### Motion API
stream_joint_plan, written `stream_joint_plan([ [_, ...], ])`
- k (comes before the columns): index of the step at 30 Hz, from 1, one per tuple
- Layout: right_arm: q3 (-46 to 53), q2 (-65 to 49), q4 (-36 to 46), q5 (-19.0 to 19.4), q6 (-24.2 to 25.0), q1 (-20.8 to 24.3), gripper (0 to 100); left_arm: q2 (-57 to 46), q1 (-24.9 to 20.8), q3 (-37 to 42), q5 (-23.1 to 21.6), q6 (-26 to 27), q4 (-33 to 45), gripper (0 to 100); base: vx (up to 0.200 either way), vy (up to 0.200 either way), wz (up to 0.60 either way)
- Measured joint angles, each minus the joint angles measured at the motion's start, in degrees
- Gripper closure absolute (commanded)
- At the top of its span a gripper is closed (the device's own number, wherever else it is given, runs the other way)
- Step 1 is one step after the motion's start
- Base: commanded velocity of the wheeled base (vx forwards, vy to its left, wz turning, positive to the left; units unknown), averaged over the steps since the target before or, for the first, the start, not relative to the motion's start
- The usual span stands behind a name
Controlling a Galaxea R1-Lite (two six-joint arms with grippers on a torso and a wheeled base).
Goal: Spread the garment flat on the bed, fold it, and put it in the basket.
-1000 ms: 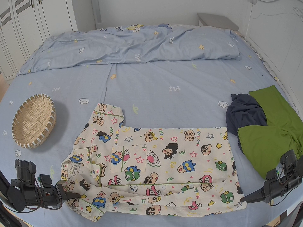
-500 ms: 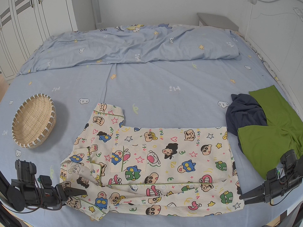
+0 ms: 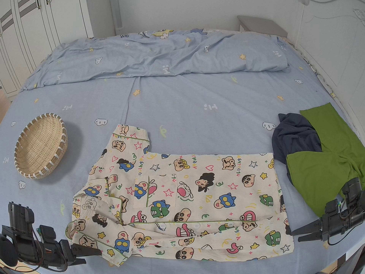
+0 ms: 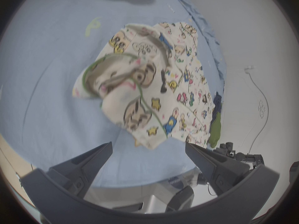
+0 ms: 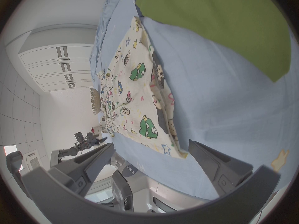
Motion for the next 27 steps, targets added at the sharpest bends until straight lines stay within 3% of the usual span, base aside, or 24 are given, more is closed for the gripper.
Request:
stream_joint_plan([
  [8,-2.10,-4.00,0.09,-0.16,0.21,-3.47,0,-14.80,-3.47,-9.73,0.09,0.20,28.70,0,0.000,0.000,0.00],
  [13,-5.62,-6.80,0.28,-0.18,0.33,-4.21,0,-23.06,-9.30,-17.68,-0.09,0.02,38.89,0,0.000,0.000,0.00],
  [16,-8.87,-8.07,0.35,-0.21,0.51,-3.58,0,-26.08,-12.93,-20.74,-0.13,-0.40,39.46,0,0.000,0.000,0.00],
  [20,-13.67,-8.96,0.41,-0.22,1.17,-1.38,0,-26.16,-16.64,-23.60,-0.07,-1.55,33.79,0,0.000,0.000,0.00],
  [27,-20.66,-10.01,0.74,-0.24,3.55,2.57,0,-14.82,-24.44,-28.61,0.30,-4.27,25.93,0,0.000,0.000,0.00],
])
